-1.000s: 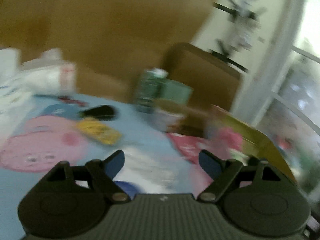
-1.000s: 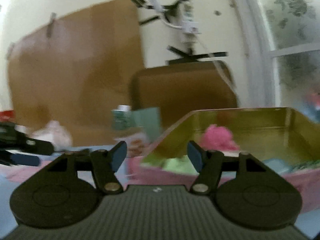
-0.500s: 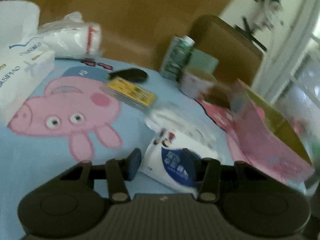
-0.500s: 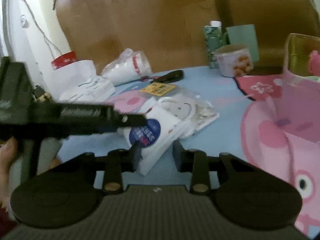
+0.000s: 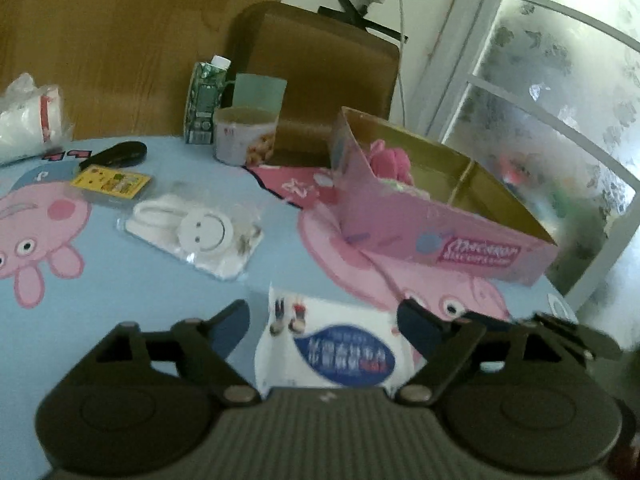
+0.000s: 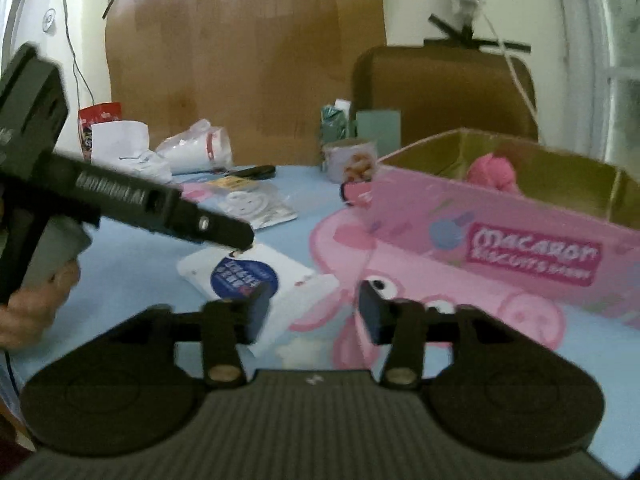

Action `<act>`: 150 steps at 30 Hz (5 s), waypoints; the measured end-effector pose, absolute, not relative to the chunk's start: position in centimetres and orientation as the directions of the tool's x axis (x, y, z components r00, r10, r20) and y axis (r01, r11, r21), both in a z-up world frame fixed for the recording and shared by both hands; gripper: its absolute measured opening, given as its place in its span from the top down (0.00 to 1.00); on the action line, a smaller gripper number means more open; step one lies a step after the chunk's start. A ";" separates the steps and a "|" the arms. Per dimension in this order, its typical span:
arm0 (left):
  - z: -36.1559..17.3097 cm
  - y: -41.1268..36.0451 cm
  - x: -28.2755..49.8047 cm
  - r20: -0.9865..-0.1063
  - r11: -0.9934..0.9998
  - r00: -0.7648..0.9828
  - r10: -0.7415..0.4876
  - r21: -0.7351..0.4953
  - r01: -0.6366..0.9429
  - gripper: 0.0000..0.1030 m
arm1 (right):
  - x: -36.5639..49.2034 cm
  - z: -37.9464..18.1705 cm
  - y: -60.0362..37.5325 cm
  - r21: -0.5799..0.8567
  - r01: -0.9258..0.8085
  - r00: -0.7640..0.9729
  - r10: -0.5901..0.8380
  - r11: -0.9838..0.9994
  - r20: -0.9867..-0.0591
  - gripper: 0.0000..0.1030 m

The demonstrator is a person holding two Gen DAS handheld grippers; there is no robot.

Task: Organize soft objects

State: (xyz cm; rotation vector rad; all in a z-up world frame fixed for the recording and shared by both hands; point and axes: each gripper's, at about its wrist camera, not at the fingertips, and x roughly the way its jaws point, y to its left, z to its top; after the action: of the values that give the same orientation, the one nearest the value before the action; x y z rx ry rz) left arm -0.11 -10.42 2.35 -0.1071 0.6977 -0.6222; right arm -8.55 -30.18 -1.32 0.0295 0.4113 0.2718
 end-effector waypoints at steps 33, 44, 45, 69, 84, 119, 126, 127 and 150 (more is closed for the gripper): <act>-0.1 -5.2 -0.3 -0.641 0.986 0.755 -0.136 -0.011 0.168 0.01 | -8.2 -3.6 -25.8 0.061 -0.177 0.880 0.185 0.982 -0.437 0.17; -0.1 -5.3 -0.5 -0.632 0.985 0.762 -0.143 -0.017 0.170 0.00 | -8.4 -3.7 -25.3 0.057 -0.150 0.889 0.160 0.987 -0.429 0.15; -0.1 -5.3 -0.5 -0.632 0.985 0.762 -0.141 -0.015 0.170 0.00 | -8.4 -3.7 -25.2 0.056 -0.149 0.889 0.159 0.987 -0.429 0.15; -0.2 -5.5 -0.4 -0.637 0.985 0.759 -0.132 0.001 0.172 0.00 | -8.5 -3.6 -25.5 0.056 -0.153 0.889 0.162 0.987 -0.428 0.15; -0.1 -5.2 -0.4 -0.633 0.988 0.763 -0.132 -0.018 0.156 0.00 | -7.7 -2.6 -22.2 -0.050 -0.278 0.868 0.229 0.959 -0.441 0.52; 0.2 -3.2 -0.5 -0.592 0.971 0.769 -0.239 -0.161 0.177 0.00 | -3.9 -2.0 -23.1 0.144 -0.305 0.817 0.336 0.941 -0.468 0.32; 0.1 -3.4 -0.6 -0.595 0.974 0.770 -0.228 -0.149 0.173 0.00 | -3.9 -2.0 -23.2 0.144 -0.302 0.820 0.334 0.942 -0.466 0.31; 0.1 -3.4 -0.6 -0.595 0.974 0.771 -0.228 -0.148 0.173 0.00 | -4.0 -2.0 -23.2 0.144 -0.301 0.820 0.333 0.943 -0.466 0.31; 0.1 -4.0 -0.6 -0.611 0.978 0.764 -0.207 -0.108 0.178 0.00 | -4.0 -2.1 -23.3 0.143 -0.303 0.820 0.334 0.942 -0.464 0.30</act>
State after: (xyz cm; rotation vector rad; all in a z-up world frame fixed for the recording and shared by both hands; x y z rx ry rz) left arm -0.64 -3.99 0.09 -0.0439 0.6688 -0.2093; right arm -4.00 -23.35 -2.08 0.0637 0.5056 0.3389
